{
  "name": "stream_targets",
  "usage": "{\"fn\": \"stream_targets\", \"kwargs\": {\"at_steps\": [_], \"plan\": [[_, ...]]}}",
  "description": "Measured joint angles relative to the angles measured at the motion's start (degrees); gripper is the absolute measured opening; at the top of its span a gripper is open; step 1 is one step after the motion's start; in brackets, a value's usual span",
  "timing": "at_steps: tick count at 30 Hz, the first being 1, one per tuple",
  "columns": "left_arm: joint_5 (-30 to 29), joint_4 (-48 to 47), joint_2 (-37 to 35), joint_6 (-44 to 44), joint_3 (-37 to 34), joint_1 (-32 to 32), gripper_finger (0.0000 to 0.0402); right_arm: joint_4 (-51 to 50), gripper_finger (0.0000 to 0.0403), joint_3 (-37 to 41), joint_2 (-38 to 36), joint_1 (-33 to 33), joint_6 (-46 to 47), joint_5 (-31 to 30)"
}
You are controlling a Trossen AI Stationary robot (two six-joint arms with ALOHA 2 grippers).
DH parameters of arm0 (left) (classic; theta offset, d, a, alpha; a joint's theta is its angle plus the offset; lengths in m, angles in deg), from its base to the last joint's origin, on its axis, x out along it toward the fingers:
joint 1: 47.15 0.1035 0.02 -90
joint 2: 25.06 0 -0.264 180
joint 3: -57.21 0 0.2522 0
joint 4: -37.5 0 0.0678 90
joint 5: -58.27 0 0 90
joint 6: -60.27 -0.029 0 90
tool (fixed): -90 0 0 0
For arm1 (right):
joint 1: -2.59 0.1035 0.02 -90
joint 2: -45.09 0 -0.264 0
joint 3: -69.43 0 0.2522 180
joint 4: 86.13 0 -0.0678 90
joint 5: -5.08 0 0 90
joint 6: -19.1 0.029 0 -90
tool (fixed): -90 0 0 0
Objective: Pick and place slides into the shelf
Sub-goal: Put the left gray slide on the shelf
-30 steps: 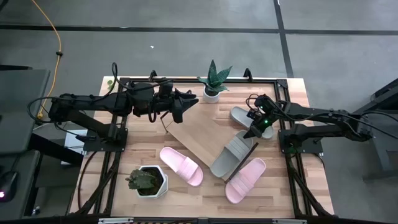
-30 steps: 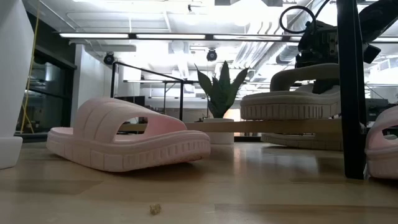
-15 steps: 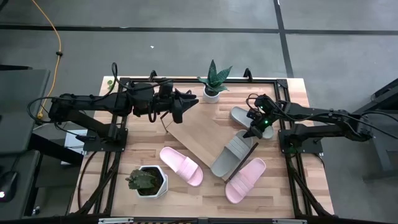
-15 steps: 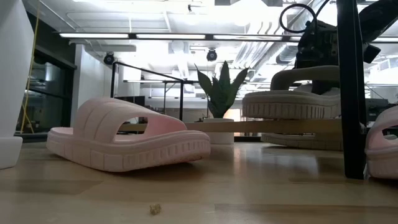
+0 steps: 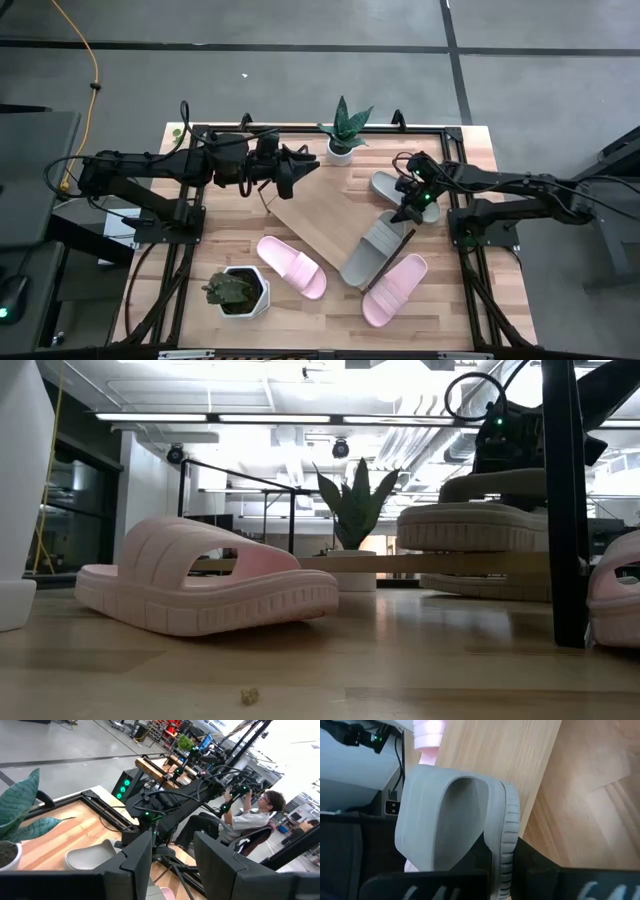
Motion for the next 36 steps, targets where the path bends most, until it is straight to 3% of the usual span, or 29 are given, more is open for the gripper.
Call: {"fn": "stream_targets", "kwargs": {"at_steps": [13, 36], "plan": [[0.78, -2.69, -0.02, 1.78, 0.00, 0.00, 0.0136, 3.81, 0.0005, 0.00, 2.95, 0.02, -1.85, 2.11], [1.27, -2.95, 0.00, 1.41, 0.00, 0.00, 0.0136, -5.02, 0.0005, -4.28, 3.64, 0.04, -6.10, -0.04]]}}
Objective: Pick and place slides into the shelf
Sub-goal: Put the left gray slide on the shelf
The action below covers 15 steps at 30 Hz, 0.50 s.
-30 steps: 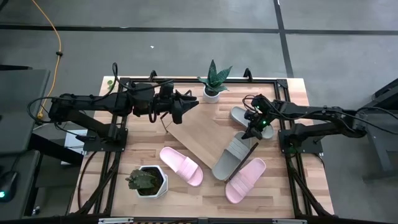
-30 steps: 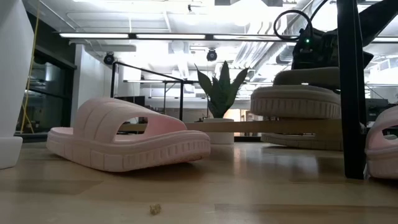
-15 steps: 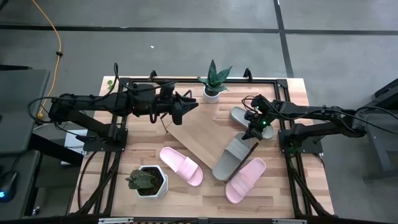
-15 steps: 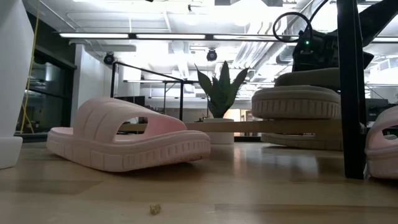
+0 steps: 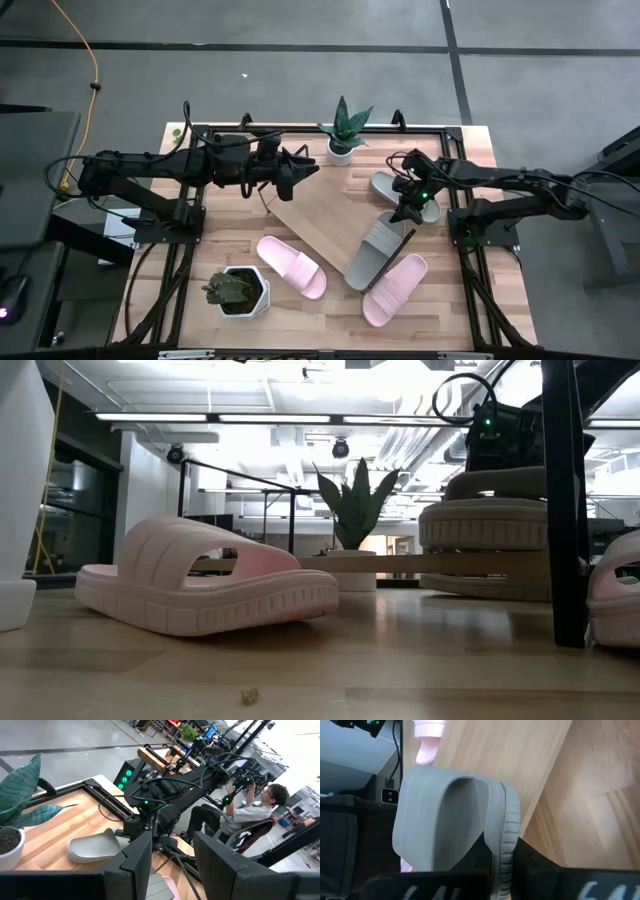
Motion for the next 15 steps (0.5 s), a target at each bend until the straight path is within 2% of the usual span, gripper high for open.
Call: {"fn": "stream_targets", "kwargs": {"at_steps": [15], "plan": [[1.31, 0.02, 0.00, -0.04, 0.00, 0.02, 0.0136, -2.26, 0.0005, -0.04, 2.30, 0.02, 0.39, 0.07]]}}
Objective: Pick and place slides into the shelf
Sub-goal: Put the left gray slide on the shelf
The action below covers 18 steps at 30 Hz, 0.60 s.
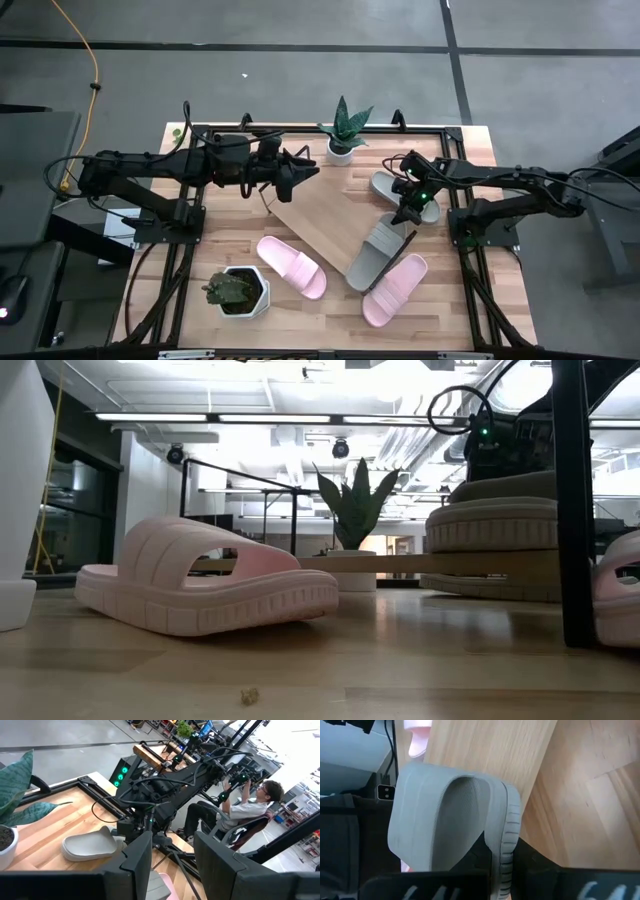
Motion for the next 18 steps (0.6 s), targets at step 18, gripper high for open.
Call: {"fn": "stream_targets", "kwargs": {"at_steps": [18], "plan": [[0.00, 0.00, -0.02, -0.25, 0.00, 0.00, 0.0136, -0.05, 0.0037, 0.00, 0.02, 0.02, -0.13, -0.28]]}}
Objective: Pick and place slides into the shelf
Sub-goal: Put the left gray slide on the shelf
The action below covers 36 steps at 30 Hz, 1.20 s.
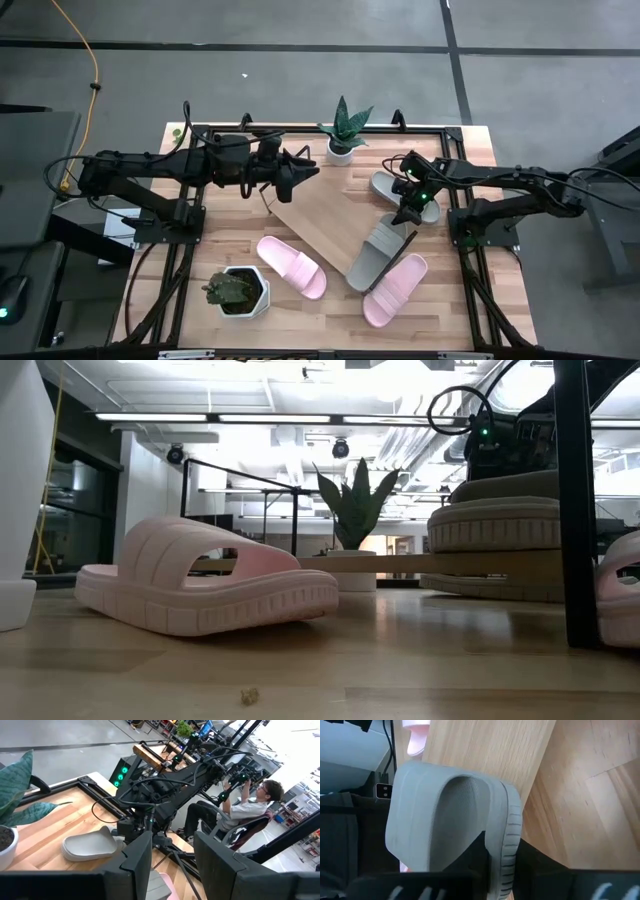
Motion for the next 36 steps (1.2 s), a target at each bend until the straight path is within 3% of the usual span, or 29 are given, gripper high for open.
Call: {"fn": "stream_targets", "kwargs": {"at_steps": [14, 22, 36], "plan": [[-0.04, -0.92, 0.00, -0.47, 0.00, 0.00, 0.0136, 0.97, 0.0124, 0.02, 0.02, 0.02, 0.37, -3.16], [-0.04, -1.38, 0.00, -0.47, 0.00, 0.00, 0.0136, 4.74, 0.0129, 0.02, 0.02, 0.00, 2.32, -3.47], [-0.07, -2.12, 0.00, -0.47, 0.00, 0.00, 0.0136, 0.91, 0.0129, 0.02, 0.02, 0.00, 2.95, -4.51]]}}
